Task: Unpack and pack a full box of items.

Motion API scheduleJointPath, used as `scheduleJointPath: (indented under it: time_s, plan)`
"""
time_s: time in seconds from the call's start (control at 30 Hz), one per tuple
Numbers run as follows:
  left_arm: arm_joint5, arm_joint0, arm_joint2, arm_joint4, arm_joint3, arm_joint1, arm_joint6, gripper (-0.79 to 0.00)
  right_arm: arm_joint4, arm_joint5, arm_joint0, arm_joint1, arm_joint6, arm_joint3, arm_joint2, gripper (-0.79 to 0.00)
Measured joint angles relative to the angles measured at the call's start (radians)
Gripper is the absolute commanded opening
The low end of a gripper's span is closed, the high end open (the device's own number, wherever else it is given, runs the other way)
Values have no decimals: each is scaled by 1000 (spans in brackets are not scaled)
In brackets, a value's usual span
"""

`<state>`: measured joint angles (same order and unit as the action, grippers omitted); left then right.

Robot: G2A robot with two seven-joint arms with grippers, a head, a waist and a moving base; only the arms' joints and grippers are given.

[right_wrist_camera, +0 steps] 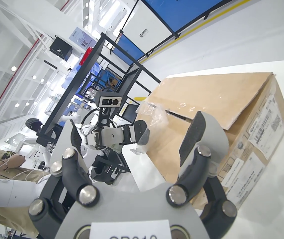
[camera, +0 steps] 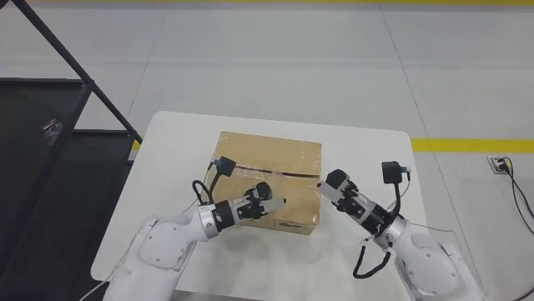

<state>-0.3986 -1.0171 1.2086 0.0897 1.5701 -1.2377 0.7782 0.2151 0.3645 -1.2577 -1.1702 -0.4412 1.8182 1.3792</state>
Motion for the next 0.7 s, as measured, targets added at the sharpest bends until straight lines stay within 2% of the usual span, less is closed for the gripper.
scheduleJointPath:
  time_s: [0.37, 0.7]
  plan:
    - [11, 185, -129, -51, -169, -32, 9, 0, -21, 27, -55, 7, 19, 2, 51, 0]
    - [30, 303, -227, -65, -286, -63, 14, 0, -30, 36, -76, 11, 16, 0, 70, 0]
